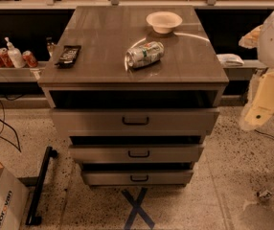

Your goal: Open bottom drawer

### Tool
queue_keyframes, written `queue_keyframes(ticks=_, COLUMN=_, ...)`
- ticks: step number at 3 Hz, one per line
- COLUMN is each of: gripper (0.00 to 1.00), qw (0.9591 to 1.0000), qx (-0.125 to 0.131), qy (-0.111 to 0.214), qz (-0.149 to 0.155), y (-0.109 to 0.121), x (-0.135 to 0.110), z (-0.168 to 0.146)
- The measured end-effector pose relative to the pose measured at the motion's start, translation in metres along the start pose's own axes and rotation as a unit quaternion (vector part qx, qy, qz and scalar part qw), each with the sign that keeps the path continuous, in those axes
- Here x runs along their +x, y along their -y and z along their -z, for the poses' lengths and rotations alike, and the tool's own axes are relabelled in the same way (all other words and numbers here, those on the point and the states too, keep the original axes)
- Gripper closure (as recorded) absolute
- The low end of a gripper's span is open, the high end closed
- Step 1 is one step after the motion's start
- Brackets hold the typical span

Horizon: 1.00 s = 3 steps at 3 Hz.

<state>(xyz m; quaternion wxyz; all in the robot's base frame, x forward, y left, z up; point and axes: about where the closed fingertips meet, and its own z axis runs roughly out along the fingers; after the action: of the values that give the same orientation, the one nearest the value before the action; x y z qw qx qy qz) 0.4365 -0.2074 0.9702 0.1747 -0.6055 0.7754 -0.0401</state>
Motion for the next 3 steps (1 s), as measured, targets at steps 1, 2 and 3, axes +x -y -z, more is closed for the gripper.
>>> queue_keyframes(ticks=1, gripper=0.0, qw=0.9997, qx=-0.001, qy=0.019, qz=0.013, y=-0.012, x=-0.009, z=-0.021)
queue_keyframes(ticks=2, gripper=0.0, qw=0.9991, qx=-0.005, qy=0.037, qz=0.022, y=-0.022, x=-0.012, z=-0.046)
queue_keyframes(ticks=3, gripper=0.0, qw=0.9982, qx=-0.006, qy=0.053, qz=0.027, y=-0.025, x=-0.009, z=-0.066)
